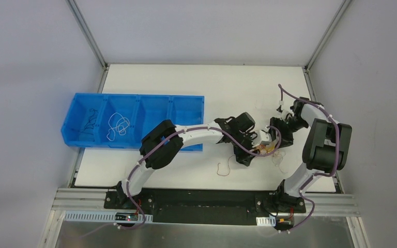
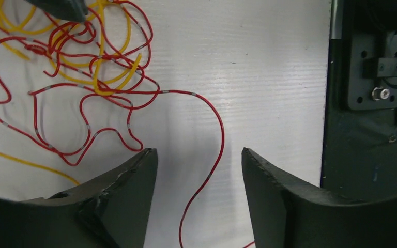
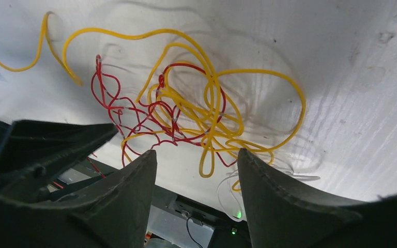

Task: Untangle the cables

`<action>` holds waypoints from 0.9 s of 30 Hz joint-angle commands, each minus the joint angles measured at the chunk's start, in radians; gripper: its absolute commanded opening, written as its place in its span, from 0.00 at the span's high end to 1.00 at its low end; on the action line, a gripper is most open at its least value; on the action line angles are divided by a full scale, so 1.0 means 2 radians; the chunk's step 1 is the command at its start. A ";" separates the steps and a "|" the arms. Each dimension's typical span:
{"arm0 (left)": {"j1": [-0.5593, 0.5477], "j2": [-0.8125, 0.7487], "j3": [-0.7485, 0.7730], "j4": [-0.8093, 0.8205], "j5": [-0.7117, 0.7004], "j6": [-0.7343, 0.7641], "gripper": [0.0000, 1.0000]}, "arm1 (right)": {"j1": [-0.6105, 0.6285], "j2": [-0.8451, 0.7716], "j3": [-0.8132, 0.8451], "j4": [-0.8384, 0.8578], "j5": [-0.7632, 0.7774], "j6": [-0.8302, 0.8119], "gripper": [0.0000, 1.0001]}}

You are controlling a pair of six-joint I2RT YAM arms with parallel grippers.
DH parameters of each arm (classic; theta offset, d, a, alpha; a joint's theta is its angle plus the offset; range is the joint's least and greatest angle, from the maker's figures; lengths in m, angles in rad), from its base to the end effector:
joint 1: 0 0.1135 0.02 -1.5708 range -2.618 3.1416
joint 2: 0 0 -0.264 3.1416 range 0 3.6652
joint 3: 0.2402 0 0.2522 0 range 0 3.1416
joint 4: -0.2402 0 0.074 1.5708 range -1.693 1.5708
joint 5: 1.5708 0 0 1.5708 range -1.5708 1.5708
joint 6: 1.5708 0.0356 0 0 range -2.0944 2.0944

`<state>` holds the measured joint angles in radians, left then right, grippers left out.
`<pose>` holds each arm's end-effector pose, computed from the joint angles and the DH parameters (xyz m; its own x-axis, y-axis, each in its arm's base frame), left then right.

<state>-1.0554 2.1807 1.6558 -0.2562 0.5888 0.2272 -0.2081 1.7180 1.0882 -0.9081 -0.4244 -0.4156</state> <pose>0.2227 -0.4333 0.1861 -0.1313 0.6119 -0.7800 0.9725 -0.0730 -0.2210 0.2922 -0.0467 0.1725 -0.9653 -0.1722 -0.1962 -0.2347 0.9017 0.3632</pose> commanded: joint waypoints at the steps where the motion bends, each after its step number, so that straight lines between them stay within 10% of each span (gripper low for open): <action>1: -0.015 0.005 0.017 0.013 -0.015 0.046 0.51 | 0.003 0.006 -0.007 0.015 0.029 0.011 0.40; 4: -0.016 -0.004 0.029 -0.008 -0.019 0.049 0.98 | 0.010 0.009 -0.015 0.031 0.062 0.011 0.42; 5: -0.015 -0.015 0.032 -0.014 -0.024 0.050 1.00 | 0.013 0.012 -0.016 0.033 0.072 0.011 0.44; 11: 0.011 -0.149 0.042 -0.020 0.002 -0.002 1.00 | 0.033 0.024 -0.023 0.047 0.133 -0.005 0.61; 16: 0.049 -0.224 0.084 -0.037 0.031 -0.019 1.00 | 0.049 0.051 -0.014 0.050 0.163 -0.016 1.00; 27: 0.178 -0.253 0.277 -0.069 0.053 -0.101 1.00 | 0.049 0.057 -0.023 0.052 0.208 -0.050 1.00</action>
<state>-0.7628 1.6745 2.0918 -0.3527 0.6716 0.1005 -0.1066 1.7893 1.0824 -0.8791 -0.1459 -0.4530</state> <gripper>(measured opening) 0.009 0.010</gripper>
